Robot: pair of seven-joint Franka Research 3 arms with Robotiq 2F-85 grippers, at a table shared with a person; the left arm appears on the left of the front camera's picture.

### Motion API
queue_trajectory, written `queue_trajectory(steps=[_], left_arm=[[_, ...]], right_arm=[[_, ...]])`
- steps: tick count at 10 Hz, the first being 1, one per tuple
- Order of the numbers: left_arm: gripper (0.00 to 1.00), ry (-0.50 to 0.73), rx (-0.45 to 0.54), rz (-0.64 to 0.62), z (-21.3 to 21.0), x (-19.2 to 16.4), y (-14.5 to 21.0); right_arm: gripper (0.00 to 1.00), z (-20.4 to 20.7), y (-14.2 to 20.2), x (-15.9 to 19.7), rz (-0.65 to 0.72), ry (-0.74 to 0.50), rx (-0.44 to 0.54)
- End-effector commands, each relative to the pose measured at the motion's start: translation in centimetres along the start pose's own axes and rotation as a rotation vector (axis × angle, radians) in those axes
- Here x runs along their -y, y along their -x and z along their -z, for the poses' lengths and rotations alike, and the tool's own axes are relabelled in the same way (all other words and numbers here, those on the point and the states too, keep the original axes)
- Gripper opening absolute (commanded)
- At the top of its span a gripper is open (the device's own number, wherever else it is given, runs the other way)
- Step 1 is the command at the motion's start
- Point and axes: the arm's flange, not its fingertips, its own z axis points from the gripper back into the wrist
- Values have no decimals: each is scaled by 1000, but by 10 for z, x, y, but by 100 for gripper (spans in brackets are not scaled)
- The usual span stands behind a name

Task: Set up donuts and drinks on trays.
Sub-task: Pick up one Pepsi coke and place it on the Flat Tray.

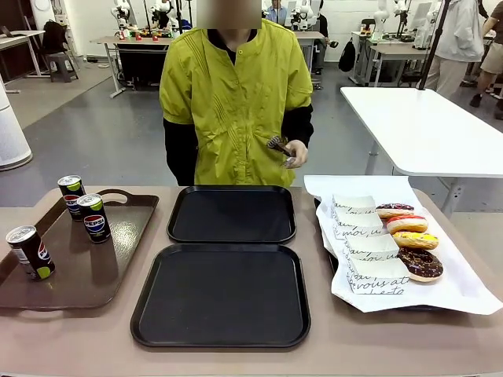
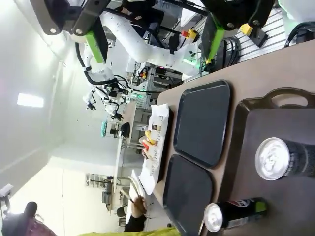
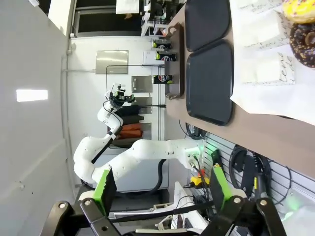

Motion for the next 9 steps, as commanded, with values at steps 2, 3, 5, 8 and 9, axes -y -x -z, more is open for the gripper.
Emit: queue_trajectory(steps=[2, 3, 5, 8, 9], left_arm=[[100, 36, 5, 7, -20, -12, -4], [100, 53, 6, 17, -23, -12, -2], [100, 18, 9, -17, -10, -11, -4], [100, 18, 9, -17, -10, -11, -4], [100, 18, 9, -17, -10, -11, -4]], right_arm=[[100, -17, 0, 4, -29, 4, 16], [100, -16, 2, -2, -37, -3, 12], [100, -9, 0, 1, -9, 6, 23], [100, -9, 0, 1, -9, 6, 23], [100, -9, 0, 1, -9, 6, 23]])
